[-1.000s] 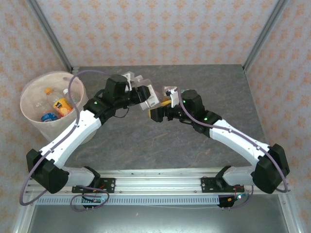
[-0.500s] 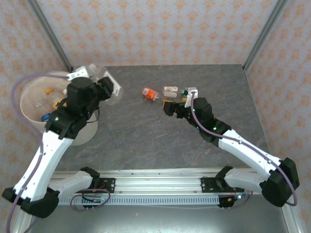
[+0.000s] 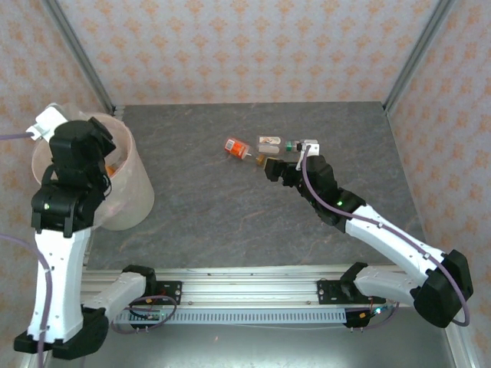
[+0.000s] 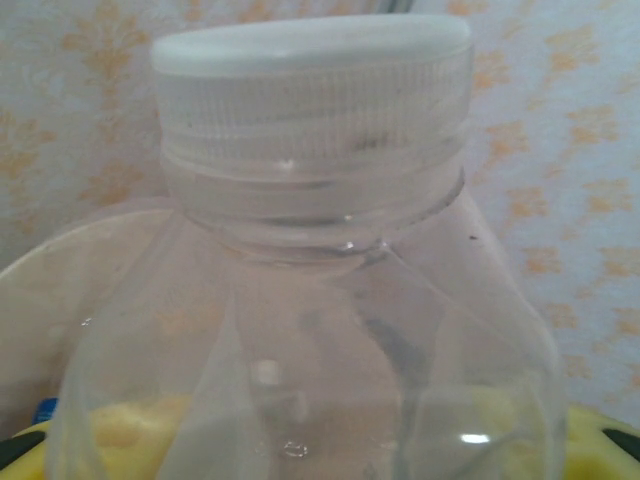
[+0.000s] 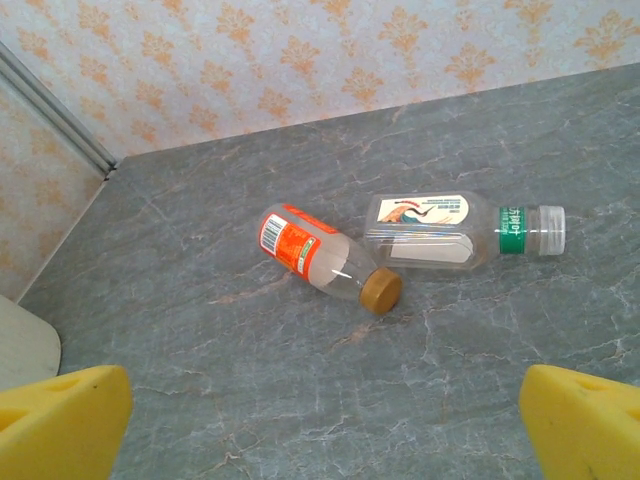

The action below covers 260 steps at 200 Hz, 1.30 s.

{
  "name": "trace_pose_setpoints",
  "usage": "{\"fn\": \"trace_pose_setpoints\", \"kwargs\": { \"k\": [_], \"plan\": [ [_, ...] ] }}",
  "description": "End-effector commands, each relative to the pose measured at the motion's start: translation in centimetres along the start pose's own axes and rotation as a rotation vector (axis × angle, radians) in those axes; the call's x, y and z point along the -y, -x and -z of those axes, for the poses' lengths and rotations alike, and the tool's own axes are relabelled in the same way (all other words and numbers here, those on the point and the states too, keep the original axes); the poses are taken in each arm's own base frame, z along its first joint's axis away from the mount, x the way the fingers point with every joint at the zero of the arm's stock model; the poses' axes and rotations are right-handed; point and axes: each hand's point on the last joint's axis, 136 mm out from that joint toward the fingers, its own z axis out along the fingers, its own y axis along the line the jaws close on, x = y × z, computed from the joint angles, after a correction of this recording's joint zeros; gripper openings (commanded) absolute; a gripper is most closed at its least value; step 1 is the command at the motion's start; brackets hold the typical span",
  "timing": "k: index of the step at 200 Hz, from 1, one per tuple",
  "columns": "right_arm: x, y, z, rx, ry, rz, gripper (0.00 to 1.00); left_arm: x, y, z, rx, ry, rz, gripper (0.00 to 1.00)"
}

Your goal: Put the plastic bottles in the bin

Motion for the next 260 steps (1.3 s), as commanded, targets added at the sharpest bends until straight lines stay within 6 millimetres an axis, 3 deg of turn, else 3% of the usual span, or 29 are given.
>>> {"fn": "trace_pose_setpoints", "kwargs": {
  "k": [1, 58, 132, 140, 150, 166, 205, 260],
  "plan": [
    [1.0, -0.1, 0.5, 0.006, -0.041, -0.01, 0.99, -0.5, -2.3, -1.9, -0.176, -0.032, -0.016, 0.56],
    [1.5, -0.3, 0.6, 0.0, -0.068, 0.008, 0.99, -2.1, -3.0, -6.5, -0.399, -0.101, 0.1, 0.56],
    [1.7, -0.1, -0.3, 0.02, -0.09, -0.015, 0.99, -1.5, -5.6, -9.8, -0.601, -0.166, 0.196, 0.6],
    [1.7, -0.1, -0.4, 0.019, -0.092, -0.018, 0.99, -1.7, -5.8, -10.2, -0.611, -0.152, 0.201, 0.64],
    [1.7, -0.1, -0.5, 0.021, -0.095, -0.021, 0.99, -1.9, -5.9, -10.4, -0.625, -0.136, 0.203, 0.76],
    [1.8, -0.3, -0.6, 0.018, -0.099, -0.019, 0.99, -2.0, -5.5, -10.4, -0.621, -0.123, 0.19, 0.88],
    [2.2, -0.7, -0.7, 0.012, -0.114, -0.021, 0.99, -2.2, -3.1, -9.4, -0.531, -0.104, 0.189, 0.95],
    [2.6, -1.0, -0.7, 0.006, -0.13, -0.017, 0.99, 2.3, -3.2, -8.2, -0.565, -0.339, 0.29, 0.98]
  ]
}}
